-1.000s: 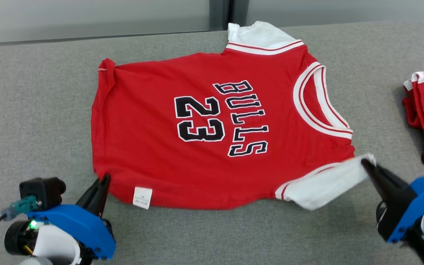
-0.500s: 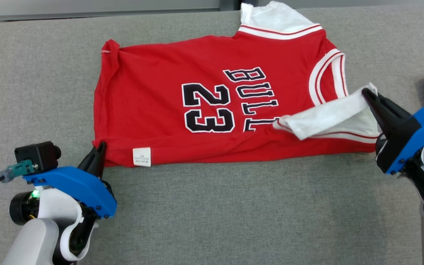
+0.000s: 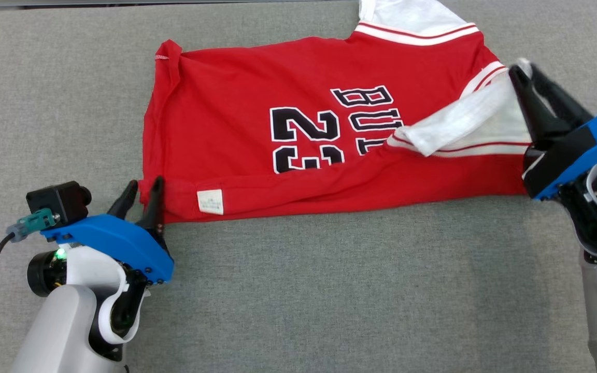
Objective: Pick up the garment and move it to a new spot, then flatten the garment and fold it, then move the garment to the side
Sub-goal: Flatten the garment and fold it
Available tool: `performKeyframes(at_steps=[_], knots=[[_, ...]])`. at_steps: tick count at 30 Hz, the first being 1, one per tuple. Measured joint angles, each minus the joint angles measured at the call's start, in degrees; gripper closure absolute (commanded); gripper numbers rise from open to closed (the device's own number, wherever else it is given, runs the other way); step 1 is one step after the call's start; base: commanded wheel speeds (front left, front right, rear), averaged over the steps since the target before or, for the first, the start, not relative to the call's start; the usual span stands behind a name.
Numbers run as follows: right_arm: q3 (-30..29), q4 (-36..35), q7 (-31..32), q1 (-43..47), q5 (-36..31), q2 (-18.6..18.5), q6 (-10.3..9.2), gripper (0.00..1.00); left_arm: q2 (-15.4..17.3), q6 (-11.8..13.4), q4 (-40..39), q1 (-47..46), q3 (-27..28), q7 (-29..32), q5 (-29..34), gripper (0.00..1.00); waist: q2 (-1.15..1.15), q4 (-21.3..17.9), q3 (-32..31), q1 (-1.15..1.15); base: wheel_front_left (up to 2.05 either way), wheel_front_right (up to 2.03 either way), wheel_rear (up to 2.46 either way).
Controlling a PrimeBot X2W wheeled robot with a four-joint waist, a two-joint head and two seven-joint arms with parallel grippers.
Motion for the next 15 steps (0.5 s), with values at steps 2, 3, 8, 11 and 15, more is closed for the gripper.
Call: performKeyframes(at_steps=[2,3,8,11,15], knots=[[0.9,1.0,-3.4,-0.8,0.2,-0.3,0.00,0.00,-0.6,-0.4,0.6,-0.2,0.1,-0.9,-0.2,0.00,0.00,0.3,-0.2,0.00,0.00,0.00,0.00],[1.2,1.7,-5.0,-1.1,0.4,-0.4,0.00,0.00,-0.8,-0.4,0.9,-0.2,0.2,-1.5,-0.2,0.00,0.00,0.4,-0.5,0.00,0.00,0.00,0.00],[2.3,5.0,-9.3,-1.2,1.3,-1.6,0.00,0.00,-1.3,-0.4,1.8,-0.1,1.0,-5.5,-0.1,0.00,0.00,0.9,-2.2,0.00,0.00,0.00,0.00],[2.0,6.4,-8.9,0.0,1.6,-1.9,0.00,0.00,-1.2,-0.7,2.2,1.5,0.9,-7.0,0.5,0.00,0.00,1.0,-3.6,-0.01,0.00,0.00,0.00],[0.3,7.5,-5.9,4.7,1.1,-1.7,0.00,0.00,-0.3,-0.4,2.4,5.3,-0.8,-6.8,2.0,0.00,0.00,0.8,-5.2,-0.01,0.00,0.00,0.00]])
